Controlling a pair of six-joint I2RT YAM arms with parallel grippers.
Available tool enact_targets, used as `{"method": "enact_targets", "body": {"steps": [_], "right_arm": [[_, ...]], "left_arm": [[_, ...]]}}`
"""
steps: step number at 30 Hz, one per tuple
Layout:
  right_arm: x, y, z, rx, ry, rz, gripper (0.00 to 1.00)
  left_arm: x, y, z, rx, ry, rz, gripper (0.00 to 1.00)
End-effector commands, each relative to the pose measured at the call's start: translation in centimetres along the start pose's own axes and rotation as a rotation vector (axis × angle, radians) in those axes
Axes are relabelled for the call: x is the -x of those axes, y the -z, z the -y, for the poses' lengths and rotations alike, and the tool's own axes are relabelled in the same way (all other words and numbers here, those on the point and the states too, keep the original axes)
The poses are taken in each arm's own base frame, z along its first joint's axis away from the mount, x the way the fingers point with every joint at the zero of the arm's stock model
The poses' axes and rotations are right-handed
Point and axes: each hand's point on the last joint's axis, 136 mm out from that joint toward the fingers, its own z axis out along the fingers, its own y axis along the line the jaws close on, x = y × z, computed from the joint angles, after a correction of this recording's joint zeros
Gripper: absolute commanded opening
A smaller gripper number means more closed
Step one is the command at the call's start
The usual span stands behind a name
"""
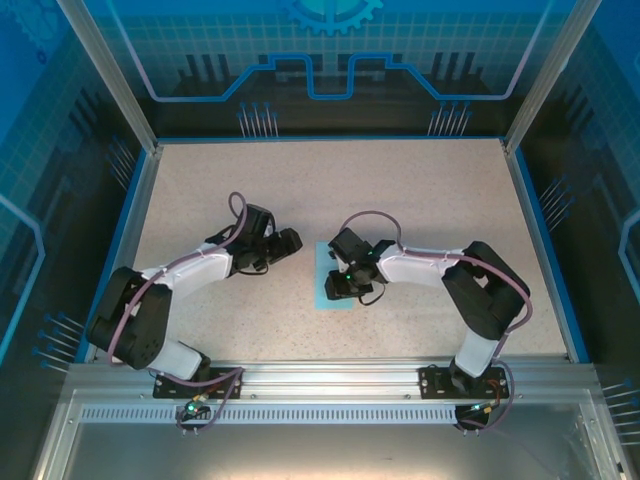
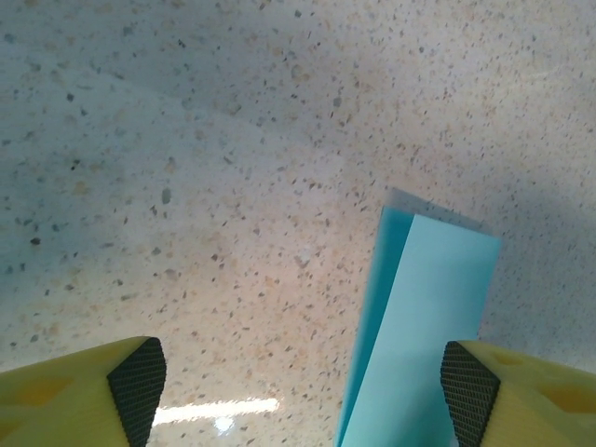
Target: Fold a paper plane with a square sheet of paper (pick it up from the middle)
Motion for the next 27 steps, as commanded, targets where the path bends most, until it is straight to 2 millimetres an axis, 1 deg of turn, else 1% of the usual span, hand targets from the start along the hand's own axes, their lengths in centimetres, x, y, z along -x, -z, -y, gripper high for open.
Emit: {"method": "enact_targets", "body": {"steps": [1, 2, 4, 8, 14, 17, 20, 23, 27], "right_arm": [[3.0, 3.3, -0.4, 0.008, 0.0, 0.111, 0.36], [3.9, 3.8, -0.2, -0.001, 0.005, 0.131, 0.36], [5.3, 4.2, 0.4, -0.011, 0.007, 0.15, 0.36], [8.0, 3.6, 1.7, -0.033, -0.002, 0.161, 0.35], [10.5, 2.0, 2.7, -0.043, -0.006, 0.141, 0.35], [11.2, 1.2, 3.3, -0.048, -0.014, 0.13, 0.35], [11.5, 0.3, 4.1, -0.06, -0.03, 0.114, 0.35], [11.5, -0.5, 5.0, -0.072, -0.049, 0.098, 0.35], [11.0, -1.5, 6.0, -0.074, -0.08, 0.072, 0.35]], "left_arm": [[-0.7, 0.8, -0.2, -0.021, -0.006, -0.016, 0.84], [-1.0, 0.9, -0.2, -0.027, -0.004, -0.022, 0.85], [-1.3, 1.0, 0.0, -0.047, -0.005, -0.034, 0.86], [-2.3, 1.1, 0.8, -0.102, -0.005, -0.077, 0.88], [-4.4, 0.7, 2.4, -0.156, -0.029, -0.16, 0.87], [-5.5, 0.4, 3.1, -0.186, -0.024, -0.207, 0.84], [-6.7, 0.1, 3.6, -0.202, -0.028, -0.251, 0.83], [-7.8, -0.3, 4.2, -0.22, -0.033, -0.301, 0.83], [-9.7, -0.7, 4.7, -0.232, -0.033, -0.37, 0.83]]}}
